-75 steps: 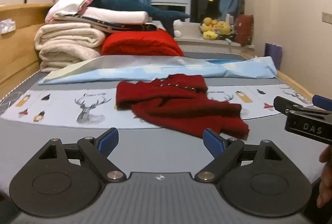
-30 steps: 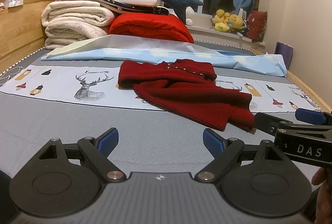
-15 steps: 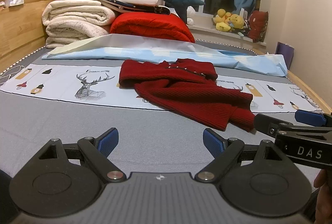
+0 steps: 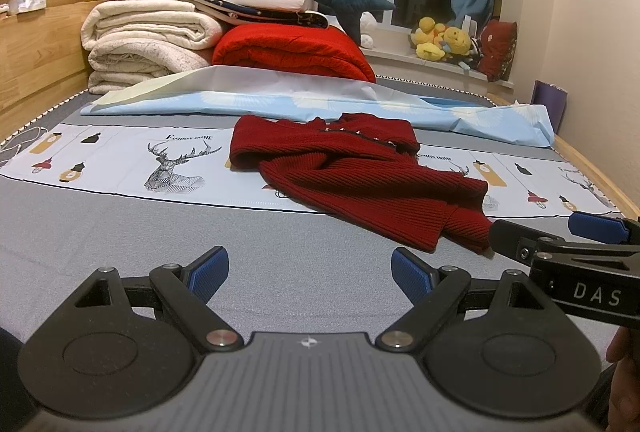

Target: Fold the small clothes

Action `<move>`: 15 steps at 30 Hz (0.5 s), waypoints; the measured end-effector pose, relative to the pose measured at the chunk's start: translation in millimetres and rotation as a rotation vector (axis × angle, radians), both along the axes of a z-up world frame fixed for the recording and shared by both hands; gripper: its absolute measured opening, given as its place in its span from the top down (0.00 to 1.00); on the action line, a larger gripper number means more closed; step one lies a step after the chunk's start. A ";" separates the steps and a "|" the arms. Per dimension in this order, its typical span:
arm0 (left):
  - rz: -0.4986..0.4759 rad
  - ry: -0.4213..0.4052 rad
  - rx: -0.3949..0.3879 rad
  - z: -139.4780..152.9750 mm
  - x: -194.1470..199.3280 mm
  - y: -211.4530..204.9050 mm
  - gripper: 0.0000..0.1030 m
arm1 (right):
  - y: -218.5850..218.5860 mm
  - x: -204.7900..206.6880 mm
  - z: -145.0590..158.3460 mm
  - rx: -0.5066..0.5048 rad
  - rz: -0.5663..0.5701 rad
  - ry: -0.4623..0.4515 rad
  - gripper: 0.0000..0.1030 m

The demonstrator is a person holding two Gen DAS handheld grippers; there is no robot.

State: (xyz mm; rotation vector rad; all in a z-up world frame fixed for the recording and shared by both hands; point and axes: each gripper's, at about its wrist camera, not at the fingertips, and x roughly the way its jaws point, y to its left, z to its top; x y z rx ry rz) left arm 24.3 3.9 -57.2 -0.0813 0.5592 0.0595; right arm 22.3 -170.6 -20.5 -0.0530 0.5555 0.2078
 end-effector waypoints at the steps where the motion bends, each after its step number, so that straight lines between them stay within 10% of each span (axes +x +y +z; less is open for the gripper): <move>1: 0.000 0.000 0.000 0.0 0.0 0.0 0.11 | -0.2 -0.3 0.0 0.000 0.000 0.000 0.08; 15: -0.005 -0.018 0.026 1.4 -0.9 -1.4 0.12 | 1.1 0.9 -0.5 -0.006 -0.001 0.004 0.09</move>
